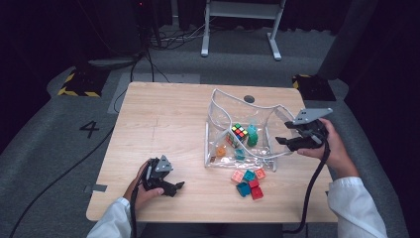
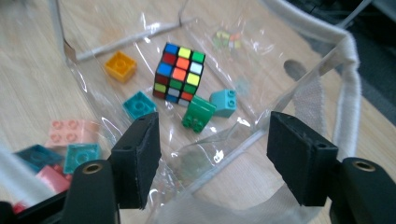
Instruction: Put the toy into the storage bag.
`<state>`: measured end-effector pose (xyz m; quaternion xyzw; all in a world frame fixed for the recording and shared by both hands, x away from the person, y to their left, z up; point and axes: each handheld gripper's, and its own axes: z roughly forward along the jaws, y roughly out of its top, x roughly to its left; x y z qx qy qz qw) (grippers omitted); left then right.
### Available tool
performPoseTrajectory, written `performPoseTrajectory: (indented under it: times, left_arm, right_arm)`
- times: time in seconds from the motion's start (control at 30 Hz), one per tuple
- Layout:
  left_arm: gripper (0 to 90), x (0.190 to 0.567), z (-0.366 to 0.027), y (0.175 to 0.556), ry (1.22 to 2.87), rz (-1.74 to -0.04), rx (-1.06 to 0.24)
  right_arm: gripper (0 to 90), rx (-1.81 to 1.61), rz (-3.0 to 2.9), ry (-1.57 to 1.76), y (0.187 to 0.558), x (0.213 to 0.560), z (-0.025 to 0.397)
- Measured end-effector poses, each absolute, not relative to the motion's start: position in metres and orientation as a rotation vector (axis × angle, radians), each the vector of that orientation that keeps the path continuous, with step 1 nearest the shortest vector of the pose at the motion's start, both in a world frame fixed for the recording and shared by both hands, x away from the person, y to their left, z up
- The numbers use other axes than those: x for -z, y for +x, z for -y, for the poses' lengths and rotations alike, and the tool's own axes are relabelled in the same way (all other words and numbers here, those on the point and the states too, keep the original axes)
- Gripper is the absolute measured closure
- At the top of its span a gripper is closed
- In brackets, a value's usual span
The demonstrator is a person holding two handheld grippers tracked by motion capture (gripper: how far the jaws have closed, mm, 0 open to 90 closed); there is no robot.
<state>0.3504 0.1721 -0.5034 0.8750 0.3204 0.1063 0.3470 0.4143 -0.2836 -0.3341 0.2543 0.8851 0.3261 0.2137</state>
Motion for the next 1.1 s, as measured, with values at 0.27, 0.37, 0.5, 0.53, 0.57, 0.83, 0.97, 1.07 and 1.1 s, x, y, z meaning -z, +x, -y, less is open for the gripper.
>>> performPoseTrajectory:
  times: [0.27,0.37,0.5,0.53,0.57,0.83,0.97,1.07,1.1]
  left_arm:
    - [10.4,0.503,-0.172,0.351,2.272,-0.827,-0.292]
    - [10.4,0.503,-0.172,0.351,2.273,-0.827,-0.295]
    - [10.4,0.503,-0.172,0.351,2.273,-0.823,-0.293]
    - [10.4,0.503,-0.172,0.35,2.272,-0.826,-0.295]
    - [10.4,0.503,-0.172,0.35,2.272,-0.827,-0.296]
    - [10.4,0.503,-0.172,0.351,2.273,-0.824,-0.293]
    - [10.4,0.503,-0.172,0.351,2.273,-0.823,-0.294]
    - [10.4,0.503,-0.172,0.351,2.273,-0.823,-0.294]
    - [10.4,0.503,-0.172,0.351,2.274,-0.823,-0.294]
  right_arm:
    - [37.0,-1.059,-2.343,0.688,0.374,0.336,0.306]
    - [37.6,-1.129,-2.3,0.697,0.358,0.339,0.317]
    - [36.9,-1.154,-2.232,0.688,0.338,0.345,0.328]
    - [36.9,-1.175,-2.234,0.689,0.335,0.346,0.33]
    - [36.9,-1.194,-2.233,0.697,0.33,0.349,0.333]
    - [37.1,-1.208,-2.283,0.747,0.316,0.389,0.337]
    - [37.7,-1.212,-2.325,0.774,0.315,0.41,0.332]
    - [38.0,-1.2,-2.37,0.79,0.315,0.427,0.324]
    - [38.2,-1.192,-2.401,0.79,0.315,0.437,0.32]
